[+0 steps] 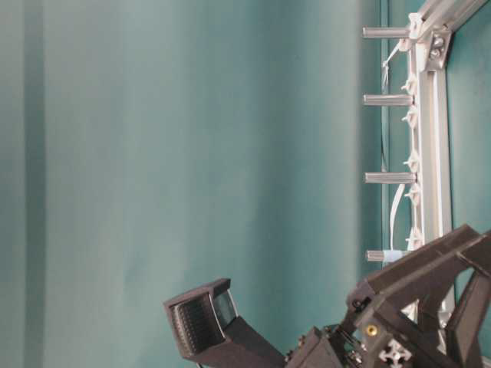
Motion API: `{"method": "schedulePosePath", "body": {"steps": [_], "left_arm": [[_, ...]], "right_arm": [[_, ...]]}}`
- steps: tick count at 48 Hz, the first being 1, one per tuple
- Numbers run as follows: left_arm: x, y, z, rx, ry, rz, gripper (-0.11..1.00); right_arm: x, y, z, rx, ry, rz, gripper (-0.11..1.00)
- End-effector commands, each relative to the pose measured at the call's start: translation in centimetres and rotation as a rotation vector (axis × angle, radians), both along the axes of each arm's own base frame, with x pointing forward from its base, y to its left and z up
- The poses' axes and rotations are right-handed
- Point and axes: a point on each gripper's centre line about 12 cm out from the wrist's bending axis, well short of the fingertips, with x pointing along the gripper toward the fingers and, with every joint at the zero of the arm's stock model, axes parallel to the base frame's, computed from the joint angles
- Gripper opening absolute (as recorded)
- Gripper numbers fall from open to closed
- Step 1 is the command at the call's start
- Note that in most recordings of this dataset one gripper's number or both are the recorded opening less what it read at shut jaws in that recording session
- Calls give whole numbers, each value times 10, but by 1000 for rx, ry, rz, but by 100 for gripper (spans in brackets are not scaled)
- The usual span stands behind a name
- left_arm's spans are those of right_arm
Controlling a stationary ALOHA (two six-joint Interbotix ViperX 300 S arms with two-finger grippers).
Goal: Insert the wire through the string loop located on the right side.
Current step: 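Reach the left gripper over and grasp the plug tip beyond the loop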
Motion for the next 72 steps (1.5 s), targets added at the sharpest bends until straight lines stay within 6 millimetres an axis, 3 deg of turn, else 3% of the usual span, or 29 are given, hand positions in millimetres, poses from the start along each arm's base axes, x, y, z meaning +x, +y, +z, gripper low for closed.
{"method": "schedulePosePath", "body": {"steps": [1, 16, 32, 49, 72], "left_arm": [[4, -1, 10, -10, -32, 2, 76], [14, -2, 9, -34, -35, 18, 76], [69, -7, -4, -53, -53, 26, 76], [133, -15, 8, -61, -154, 15, 76], [149, -42, -2, -64, -134, -34, 76]], "right_arm": [[5, 1, 6, 4, -23, -1, 17], [5, 1, 6, 4, -24, 1, 17], [5, 2, 6, -2, -28, 11, 17], [4, 2, 6, -2, -27, 11, 17], [4, 2, 5, -3, -24, 10, 17]]}}
